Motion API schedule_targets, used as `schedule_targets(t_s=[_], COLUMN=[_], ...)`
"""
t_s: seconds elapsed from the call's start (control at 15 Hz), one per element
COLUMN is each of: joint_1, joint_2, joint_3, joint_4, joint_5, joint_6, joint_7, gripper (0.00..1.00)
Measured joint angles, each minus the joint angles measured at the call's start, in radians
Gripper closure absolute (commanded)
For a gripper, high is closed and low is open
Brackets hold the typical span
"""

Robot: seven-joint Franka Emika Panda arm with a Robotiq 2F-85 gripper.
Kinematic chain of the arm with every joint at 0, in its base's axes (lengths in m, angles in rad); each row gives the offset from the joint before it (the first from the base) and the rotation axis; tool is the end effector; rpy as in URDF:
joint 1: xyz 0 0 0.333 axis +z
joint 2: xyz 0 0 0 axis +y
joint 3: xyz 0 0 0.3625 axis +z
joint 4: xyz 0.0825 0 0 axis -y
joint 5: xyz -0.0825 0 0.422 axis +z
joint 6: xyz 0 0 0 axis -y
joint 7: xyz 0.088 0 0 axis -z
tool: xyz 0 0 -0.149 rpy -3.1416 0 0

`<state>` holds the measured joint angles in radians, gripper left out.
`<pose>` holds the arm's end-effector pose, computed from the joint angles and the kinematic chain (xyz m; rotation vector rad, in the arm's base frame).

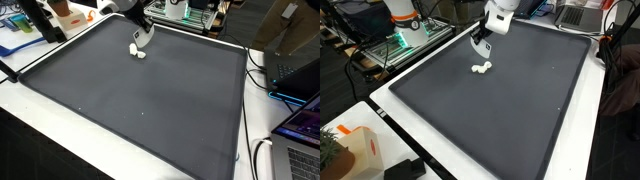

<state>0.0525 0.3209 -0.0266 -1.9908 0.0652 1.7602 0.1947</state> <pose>0.5563 0.0230 0.2542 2.9971 -0.3010 -0.8552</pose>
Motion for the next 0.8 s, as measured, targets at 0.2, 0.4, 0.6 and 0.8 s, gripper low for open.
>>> schedule_targets(t_s=[0.2,0.4,0.6,0.8], joint_1=[0.0,0.001,0.002,0.005], joint_2=[-0.075,-0.18,-0.299,-0.426], joint_3=[0.007,0.02,0.038,0.053], joint_4=[-0.018,-0.072,-0.161,-0.274], joint_5=[0.003,0.022,0.073,0.119], joint_6=[0.0,0.0,0.0,0.0], joint_7=[-0.001,-0.001,0.002,0.017], gripper=[0.99,0.99,0.99,0.96])
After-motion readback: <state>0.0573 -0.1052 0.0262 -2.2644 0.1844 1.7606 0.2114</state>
